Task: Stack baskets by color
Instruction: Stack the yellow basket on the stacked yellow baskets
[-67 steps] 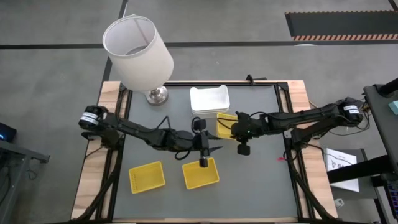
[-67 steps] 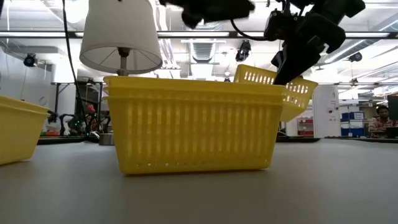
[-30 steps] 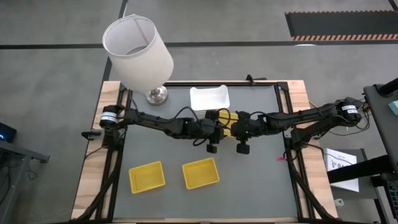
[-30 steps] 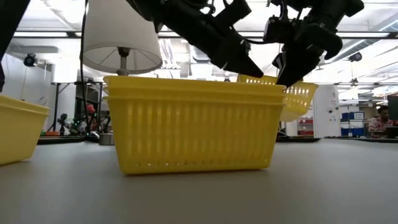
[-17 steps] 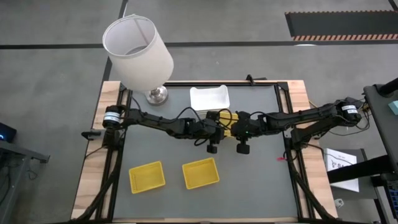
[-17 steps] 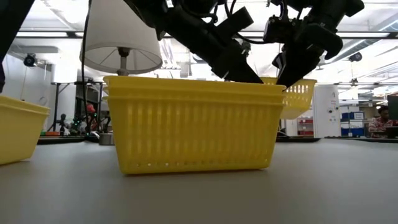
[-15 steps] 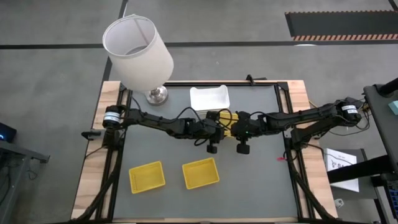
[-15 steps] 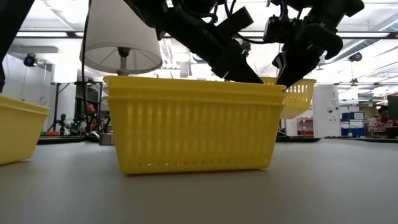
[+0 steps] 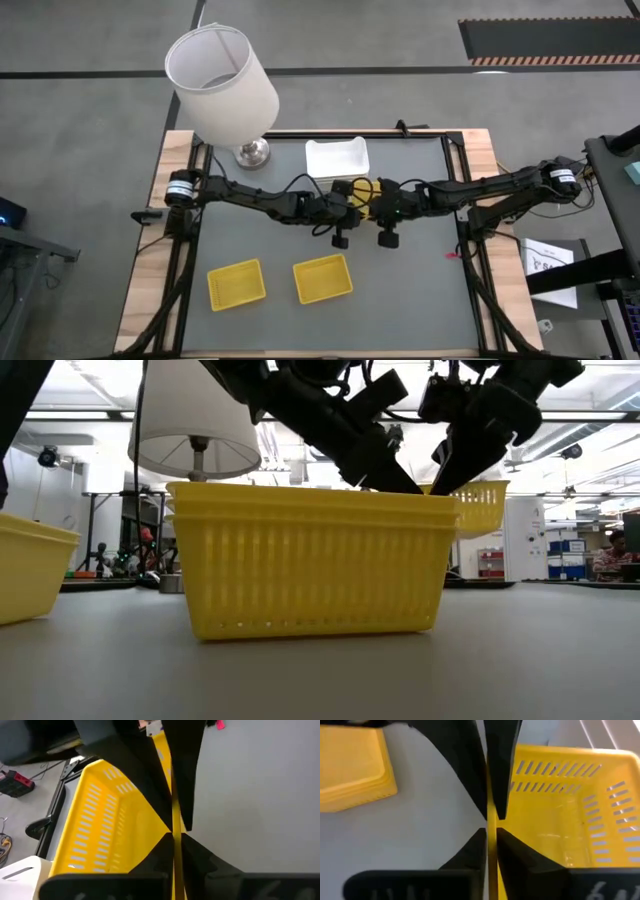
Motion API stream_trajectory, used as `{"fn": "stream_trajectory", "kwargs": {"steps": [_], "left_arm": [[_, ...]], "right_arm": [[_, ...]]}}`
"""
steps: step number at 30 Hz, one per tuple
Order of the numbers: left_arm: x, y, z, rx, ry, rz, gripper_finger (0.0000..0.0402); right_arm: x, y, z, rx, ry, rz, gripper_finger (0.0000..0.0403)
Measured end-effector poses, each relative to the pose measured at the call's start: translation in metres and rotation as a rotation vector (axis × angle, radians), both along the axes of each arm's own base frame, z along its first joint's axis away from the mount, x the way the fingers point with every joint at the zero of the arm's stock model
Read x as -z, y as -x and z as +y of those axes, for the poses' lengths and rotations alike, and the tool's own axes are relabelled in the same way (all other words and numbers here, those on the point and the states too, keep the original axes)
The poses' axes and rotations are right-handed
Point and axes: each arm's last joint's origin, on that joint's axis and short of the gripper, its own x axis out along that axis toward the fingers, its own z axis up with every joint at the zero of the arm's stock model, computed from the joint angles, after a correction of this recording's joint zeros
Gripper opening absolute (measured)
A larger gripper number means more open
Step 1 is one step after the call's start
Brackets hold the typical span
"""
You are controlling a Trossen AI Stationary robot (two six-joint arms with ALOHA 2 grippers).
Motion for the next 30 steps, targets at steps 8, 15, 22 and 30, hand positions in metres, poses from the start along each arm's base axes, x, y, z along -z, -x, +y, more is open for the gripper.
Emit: {"fn": "stream_trajectory", "kwargs": {"steps": [8, 15, 22, 30], "left_arm": [[0.001, 0.001, -0.004, 0.009, -0.001, 0.006, 0.0001], [0.003, 0.001, -0.008, 0.015, 0.000, 0.008, 0.0001], [-0.001, 0.005, -0.025, 0.029, -0.019, 0.015, 0.0000], [-0.037, 0.035, -0.078, 0.046, -0.045, 0.001, 0.0000]], "right_arm": [[-0.006, 0.002, 0.000, 0.016, -0.016, -0.029, 0.0119], [-0.030, 0.018, 0.000, 0.023, -0.029, -0.135, 0.0172], [-0.043, 0.043, 0.014, -0.076, -0.016, -0.248, 0.0174], [-0.062, 0.074, 0.030, -0.215, -0.002, -0.455, 0.0165]]}}
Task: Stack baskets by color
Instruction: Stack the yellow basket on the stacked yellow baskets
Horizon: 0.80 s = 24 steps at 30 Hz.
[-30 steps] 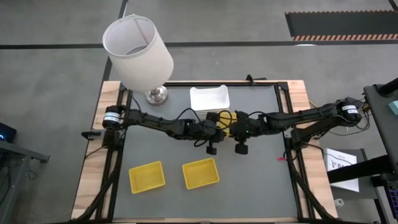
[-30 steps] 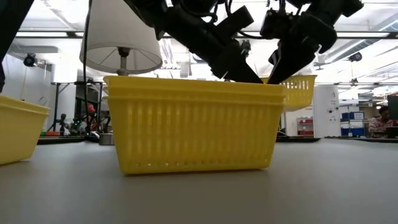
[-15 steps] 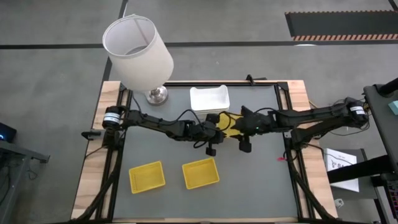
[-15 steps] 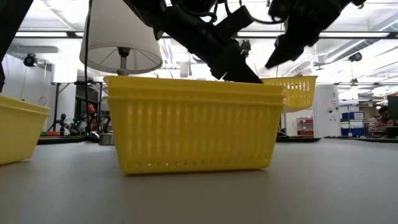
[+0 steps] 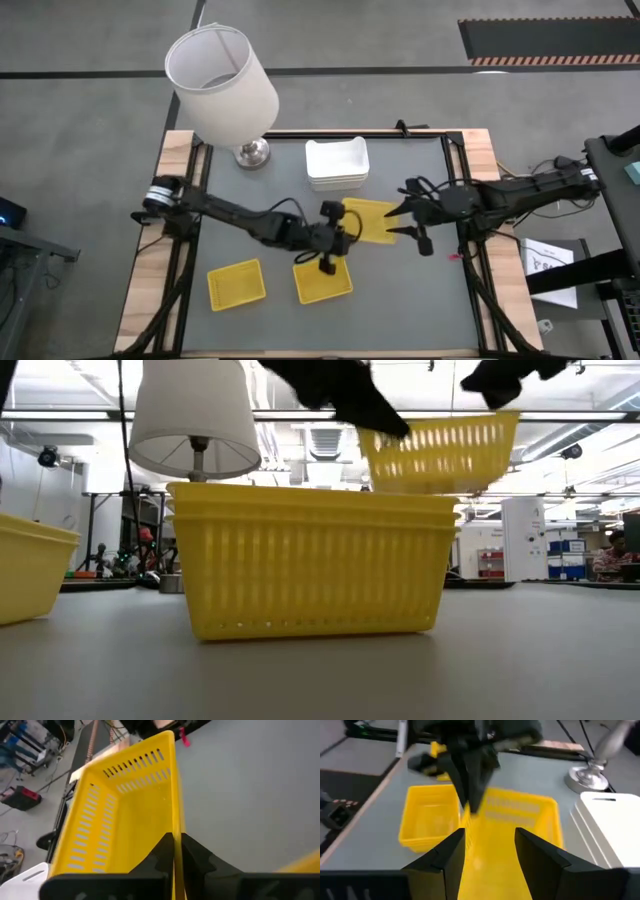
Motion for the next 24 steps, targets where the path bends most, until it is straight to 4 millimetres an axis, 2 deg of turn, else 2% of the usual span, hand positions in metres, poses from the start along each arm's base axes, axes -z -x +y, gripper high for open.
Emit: {"fn": "stream_trajectory", "kwargs": {"steps": [4, 8, 12, 18, 21, 24], "left_arm": [[-0.022, 0.025, -0.028, 0.011, 0.014, -0.005, 0.0000], [-0.040, 0.055, -0.052, -0.006, 0.129, 0.001, 0.0000], [-0.044, 0.090, -0.080, -0.065, 0.160, 0.062, 0.0000], [-0.040, 0.149, -0.128, 0.101, 0.012, 0.204, 0.0000], [-0.041, 0.173, -0.137, 0.137, -0.105, 0.250, 0.0000], [-0.045, 0.189, -0.134, 0.027, -0.038, 0.255, 0.0000]], "right_arm": [[-0.002, 0.011, 0.003, -0.042, 0.012, -0.054, 0.0164], [-0.005, 0.014, 0.003, -0.049, 0.008, -0.101, 0.0164], [-0.005, 0.011, 0.004, -0.052, 0.015, -0.104, 0.0164], [0.002, 0.005, 0.006, -0.055, 0.029, -0.065, 0.0164], [0.003, 0.004, 0.006, -0.058, 0.035, -0.060, 0.0164], [0.003, 0.003, 0.006, -0.051, 0.020, -0.057, 0.0164]]}}
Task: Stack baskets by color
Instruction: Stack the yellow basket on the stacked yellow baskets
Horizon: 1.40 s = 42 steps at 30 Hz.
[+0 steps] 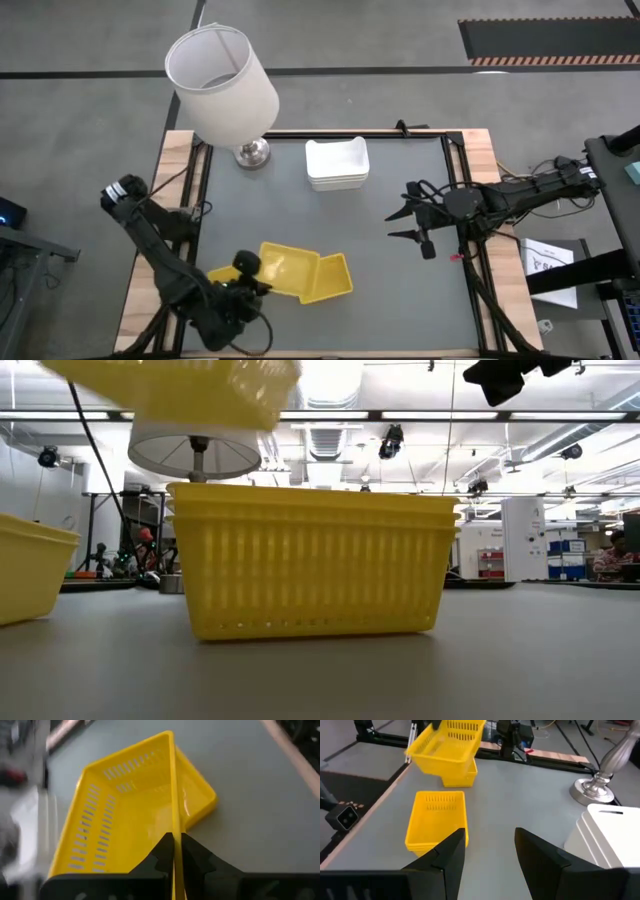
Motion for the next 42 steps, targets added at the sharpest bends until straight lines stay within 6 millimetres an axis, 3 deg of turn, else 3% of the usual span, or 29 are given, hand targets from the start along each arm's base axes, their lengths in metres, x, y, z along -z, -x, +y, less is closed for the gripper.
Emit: {"fn": "stream_trajectory", "kwargs": {"steps": [4, 8, 16, 22, 32, 42], "left_arm": [[0.002, 0.012, -0.001, -0.164, 0.151, -0.002, 0.0000], [0.008, 0.019, -0.013, -0.218, 0.246, 0.006, 0.0000], [0.023, 0.060, -0.023, -0.364, 0.297, 0.223, 0.0000], [0.028, 0.086, -0.027, -0.414, 0.281, 0.242, 0.0000], [0.045, 0.089, -0.025, -0.518, 0.322, 0.225, 0.0006], [0.059, 0.088, -0.025, -0.542, 0.357, 0.216, 0.0088]], "right_arm": [[0.002, -0.001, 0.000, 0.003, -0.005, 0.012, 0.0164], [0.004, -0.004, 0.001, -0.001, 0.009, 0.027, 0.0164], [0.008, -0.007, 0.002, -0.003, 0.018, 0.045, 0.0164], [0.007, -0.007, 0.002, -0.002, 0.017, 0.041, 0.0164], [0.009, -0.009, 0.002, 0.001, 0.011, 0.052, 0.0164], [0.010, -0.010, 0.003, 0.005, 0.004, 0.059, 0.0164]]}}
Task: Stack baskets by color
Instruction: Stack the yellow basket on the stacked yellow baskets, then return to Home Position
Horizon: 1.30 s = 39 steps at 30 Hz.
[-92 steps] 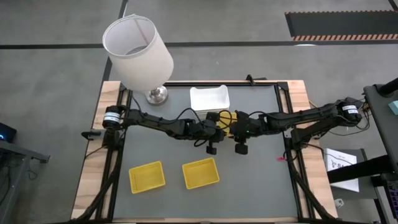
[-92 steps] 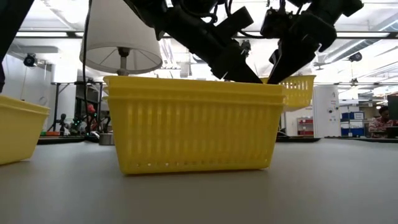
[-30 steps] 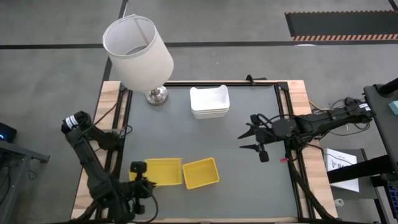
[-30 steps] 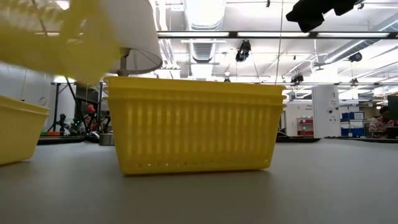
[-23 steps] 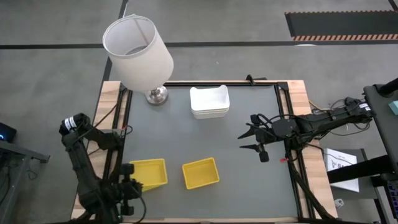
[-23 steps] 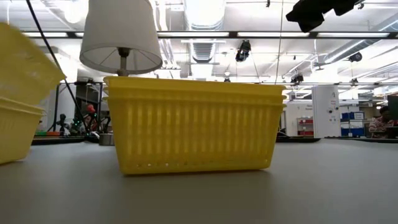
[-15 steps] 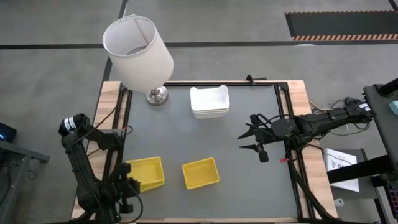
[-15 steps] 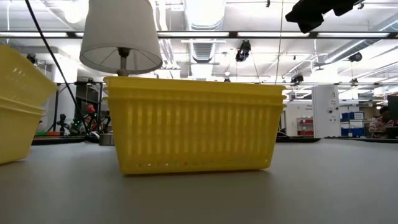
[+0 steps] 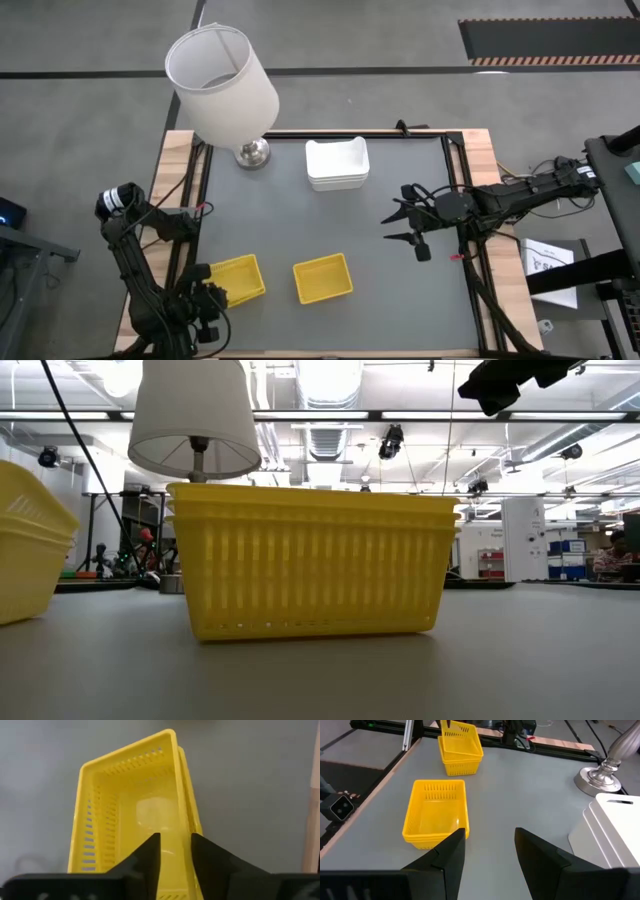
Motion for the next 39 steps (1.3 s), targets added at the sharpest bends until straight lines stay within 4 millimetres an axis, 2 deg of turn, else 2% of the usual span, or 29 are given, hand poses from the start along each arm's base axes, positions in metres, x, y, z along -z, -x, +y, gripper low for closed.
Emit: {"fn": "stream_trajectory", "kwargs": {"steps": [6, 12, 17, 19, 21, 24, 27, 30, 33, 36, 39], "left_arm": [[-0.003, 0.000, -0.001, -0.016, 0.020, -0.010, 0.0122], [-0.008, -0.002, -0.001, -0.020, 0.037, -0.019, 0.0125], [0.003, -0.003, 0.002, -0.027, -0.011, -0.023, 0.0125], [0.007, -0.007, 0.005, -0.035, -0.044, -0.083, 0.0120], [0.007, -0.014, 0.008, -0.049, -0.081, -0.213, 0.0109], [-0.006, -0.030, 0.015, -0.065, -0.134, -0.447, 0.0084], [-0.022, -0.049, 0.025, -0.037, -0.145, -0.533, 0.0048], [-0.037, -0.077, 0.035, 0.122, -0.094, -0.526, 0.0011], [-0.046, -0.109, 0.051, 0.471, 0.040, -0.570, 0.0006], [-0.036, -0.124, 0.083, 0.758, 0.101, -0.635, 0.0002], [-0.013, -0.122, 0.129, 0.803, 0.117, -0.582, 0.0001]], "right_arm": [[0.000, 0.000, 0.000, 0.000, -0.001, 0.000, 0.0164], [0.000, 0.000, 0.000, 0.000, 0.000, 0.001, 0.0164], [0.000, 0.000, 0.000, 0.000, 0.000, 0.002, 0.0164], [0.000, 0.000, 0.000, -0.004, 0.008, 0.000, 0.0164], [0.000, -0.001, 0.000, -0.011, 0.022, -0.011, 0.0164], [0.003, -0.005, 0.001, -0.035, 0.063, -0.074, 0.0164], [0.011, -0.013, 0.003, -0.073, 0.145, -0.172, 0.0164], [0.023, -0.018, 0.002, -0.094, 0.231, -0.211, 0.0164], [0.027, -0.017, -0.002, -0.086, 0.259, -0.222, 0.0164], [0.024, -0.012, -0.005, -0.069, 0.257, -0.250, 0.0163], [0.025, -0.003, -0.007, -0.070, 0.266, -0.272, 0.0163]]}}
